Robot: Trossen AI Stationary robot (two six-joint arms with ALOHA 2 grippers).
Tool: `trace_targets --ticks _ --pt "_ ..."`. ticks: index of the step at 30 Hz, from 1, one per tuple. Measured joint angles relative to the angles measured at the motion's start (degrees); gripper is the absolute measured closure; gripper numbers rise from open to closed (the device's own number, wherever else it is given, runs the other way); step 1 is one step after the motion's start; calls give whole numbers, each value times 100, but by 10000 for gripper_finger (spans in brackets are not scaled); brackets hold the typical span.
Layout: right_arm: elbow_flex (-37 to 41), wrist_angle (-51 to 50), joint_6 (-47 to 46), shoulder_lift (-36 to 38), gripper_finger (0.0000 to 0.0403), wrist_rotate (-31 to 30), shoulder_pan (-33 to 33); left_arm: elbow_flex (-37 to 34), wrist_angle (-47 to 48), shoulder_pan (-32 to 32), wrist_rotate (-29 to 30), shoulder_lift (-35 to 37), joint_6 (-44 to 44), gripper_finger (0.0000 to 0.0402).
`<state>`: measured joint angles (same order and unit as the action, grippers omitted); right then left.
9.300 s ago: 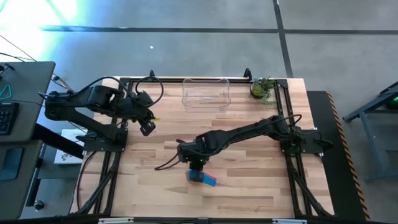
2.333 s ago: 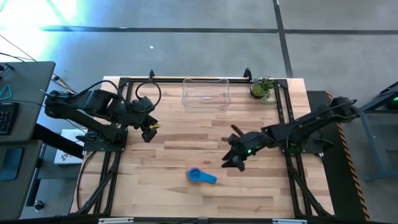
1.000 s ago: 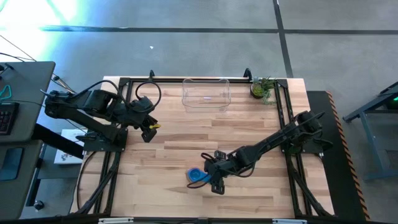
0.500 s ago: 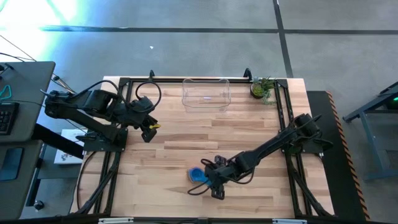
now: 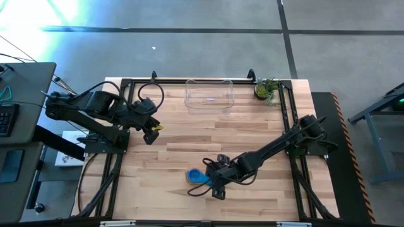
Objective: Nest measuring cups in basket
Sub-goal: Put the nest measuring cups into the transparent bin
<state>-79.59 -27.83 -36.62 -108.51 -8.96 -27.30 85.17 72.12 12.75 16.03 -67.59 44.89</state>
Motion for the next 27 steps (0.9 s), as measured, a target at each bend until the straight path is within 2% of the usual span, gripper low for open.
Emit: trace_targets --ticks 7,15,27 --pt "0 -18 -562 0 167 470 154 0 0 -2 0 -2 -132 291" --pt "0 24 -600 0 167 904 261 0 0 -2 0 0 -451 291" --pt "-37 54 -737 0 166 854 295 0 0 -2 -48 0 -457 291"
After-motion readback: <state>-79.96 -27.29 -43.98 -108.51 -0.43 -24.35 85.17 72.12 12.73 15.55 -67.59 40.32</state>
